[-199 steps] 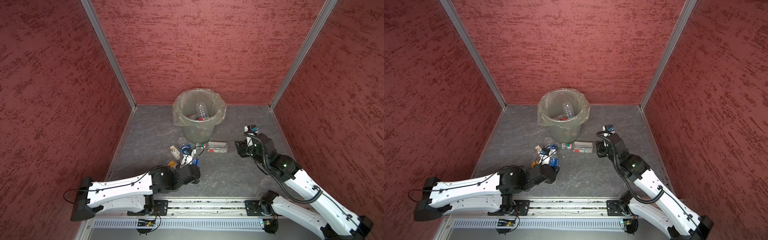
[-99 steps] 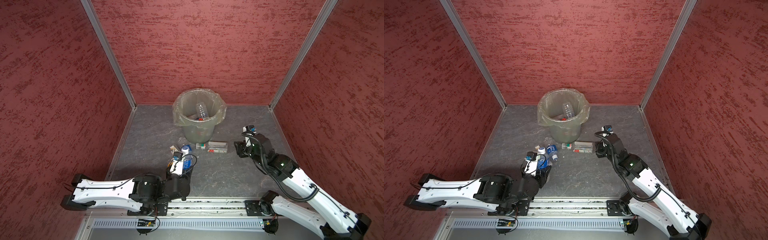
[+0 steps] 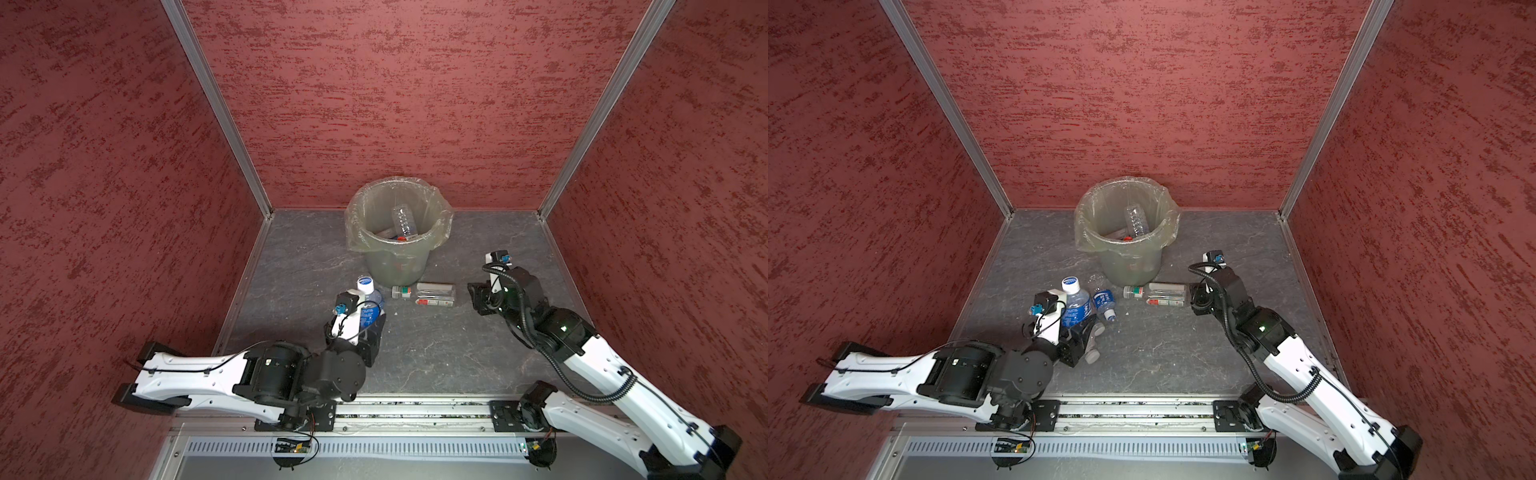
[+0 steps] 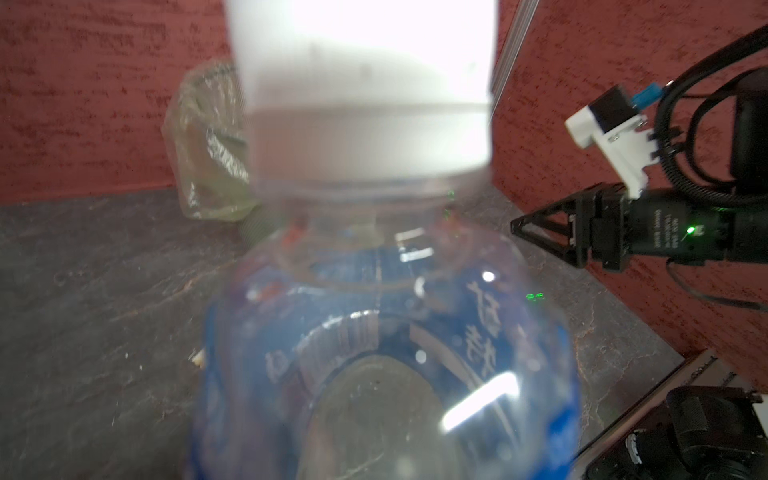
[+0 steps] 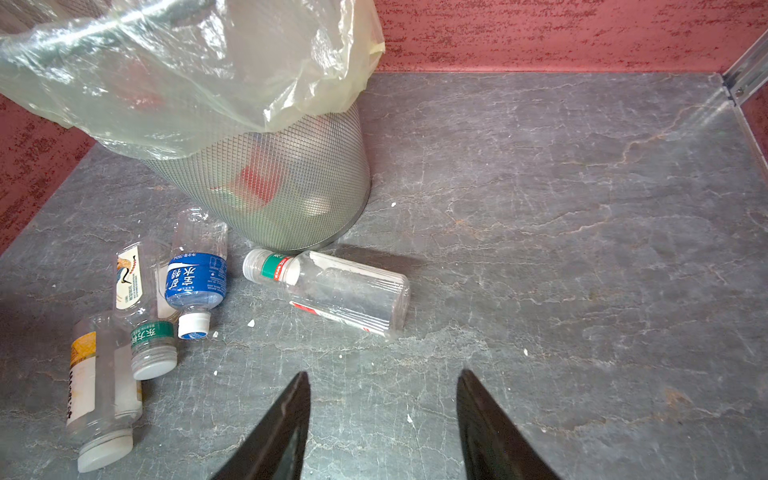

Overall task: Throw the plastic bottles in the bin
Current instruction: 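Lift the blue-labeled bottle with the left gripper toward the wastebasket, then hold the blue-labeled bottle over the wastebasket and open the left gripper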

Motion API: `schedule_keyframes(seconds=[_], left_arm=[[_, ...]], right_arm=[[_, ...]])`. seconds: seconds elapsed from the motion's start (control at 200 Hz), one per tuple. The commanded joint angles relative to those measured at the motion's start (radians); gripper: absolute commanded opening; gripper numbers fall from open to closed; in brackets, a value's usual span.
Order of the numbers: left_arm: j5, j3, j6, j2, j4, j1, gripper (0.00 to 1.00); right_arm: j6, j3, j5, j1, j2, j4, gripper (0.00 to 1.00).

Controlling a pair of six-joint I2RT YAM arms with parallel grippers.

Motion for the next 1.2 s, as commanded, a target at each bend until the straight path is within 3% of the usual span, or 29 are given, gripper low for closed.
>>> schedule_keyframes(seconds=[0.0,0.185,0.286,0.356,0.446,0.501,0.656,0.877,1.062,1.197], left_arm=[[0.153,0.110,0.302,0.018,0.232,0.163,0.38],[0.763,0.363,0.328,0.268,0.284,0.706,0.38],[0.995,0.554,0.305,0.490,0.306,0.877,0.41],[1.069,0.707,0.302,0.658,0.267,0.939,0.54],[1.065,0.855,0.281,0.810,0.176,0.990,0.75],[1.014,0.857,0.267,0.832,0.169,0.998,1.00],[0.974,0.766,0.258,0.782,0.251,1.008,0.99],[0.933,0.749,0.301,0.690,0.251,0.967,0.99],[0.936,0.696,0.308,0.604,0.228,0.959,0.99],[0.923,0.589,0.304,0.518,0.235,0.958,1.00]], right_arm=[[0.004,0.013,-0.012,-0.005,-0.003,0.016,0.57],[0.004,0.020,-0.020,-0.005,-0.002,0.021,0.57],[0.005,0.023,-0.032,-0.005,-0.003,0.023,0.57],[0.006,0.027,-0.032,-0.005,-0.007,0.017,0.57],[0.004,0.036,-0.026,-0.005,-0.024,-0.004,0.57],[0.003,0.039,-0.020,-0.005,-0.042,-0.022,0.58],[-0.002,0.029,-0.012,-0.005,-0.084,-0.060,0.59],[-0.006,0.024,-0.041,-0.005,-0.086,-0.052,0.62],[-0.023,0.043,-0.067,-0.005,-0.032,-0.040,0.79],[-0.041,0.071,-0.069,-0.005,0.031,-0.046,0.85]])
